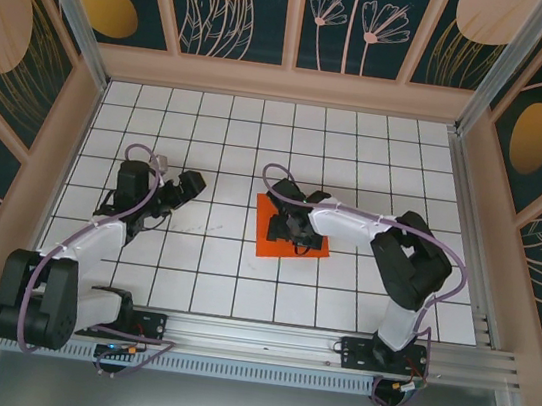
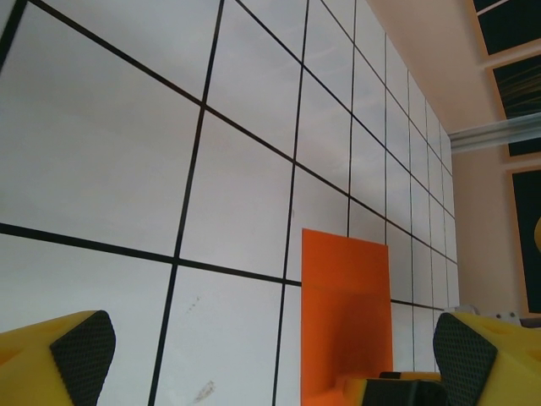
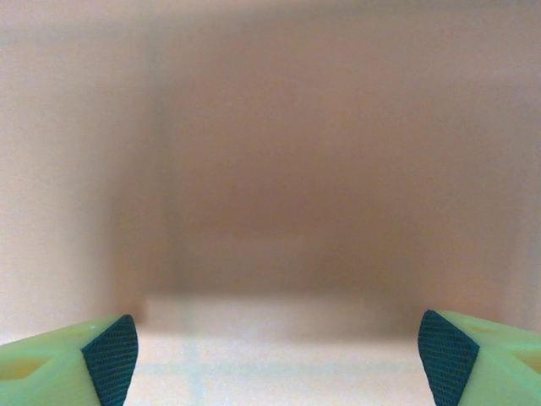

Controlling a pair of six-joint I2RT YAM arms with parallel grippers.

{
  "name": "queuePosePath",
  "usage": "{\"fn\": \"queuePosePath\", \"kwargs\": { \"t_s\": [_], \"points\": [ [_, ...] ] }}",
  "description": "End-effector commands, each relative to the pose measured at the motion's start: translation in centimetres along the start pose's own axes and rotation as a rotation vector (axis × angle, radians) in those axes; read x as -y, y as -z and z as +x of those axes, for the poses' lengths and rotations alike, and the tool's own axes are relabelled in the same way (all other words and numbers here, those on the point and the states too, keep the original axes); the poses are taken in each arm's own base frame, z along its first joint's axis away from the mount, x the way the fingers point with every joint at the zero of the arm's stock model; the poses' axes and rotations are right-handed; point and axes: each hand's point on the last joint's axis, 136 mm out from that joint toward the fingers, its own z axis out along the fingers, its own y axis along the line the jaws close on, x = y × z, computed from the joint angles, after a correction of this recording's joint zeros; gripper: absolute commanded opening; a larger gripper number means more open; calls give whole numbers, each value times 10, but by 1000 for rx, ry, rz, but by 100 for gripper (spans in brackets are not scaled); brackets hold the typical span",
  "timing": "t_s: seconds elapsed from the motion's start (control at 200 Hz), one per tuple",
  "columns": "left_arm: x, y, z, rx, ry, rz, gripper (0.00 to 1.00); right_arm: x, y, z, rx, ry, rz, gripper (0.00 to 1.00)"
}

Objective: Fold a paper plane with a square sheet of paper (pick it up from the middle)

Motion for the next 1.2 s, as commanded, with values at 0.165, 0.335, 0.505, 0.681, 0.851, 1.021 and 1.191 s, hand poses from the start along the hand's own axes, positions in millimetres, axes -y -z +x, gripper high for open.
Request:
{"fn": "queuePosePath", "kwargs": {
  "t_s": [0.165,0.335,0.505,0.681,0.851,1.021,1.191],
  "points": [
    [6,-3,14,-39,18,32,99,21,-17,16,-37,-20,85,67],
    [11,-5,18,-53,26,52,99,8,3,-7,59,-44,2,53],
    [24,-9,23,-86,44,118,98,-15,35,-42,159,-97,-223,33],
    [45,-13,26,-131,74,227,94,-35,62,-65,166,-159,-580,20],
    [62,-21,29,-183,94,315,85,-49,90,-77,150,-147,-841,17],
    [73,-28,31,-216,105,372,80,-70,116,-70,104,-118,-1062,18],
    [77,-35,36,-239,100,393,77,-67,115,-75,51,-174,-1146,18]
  ]
}}
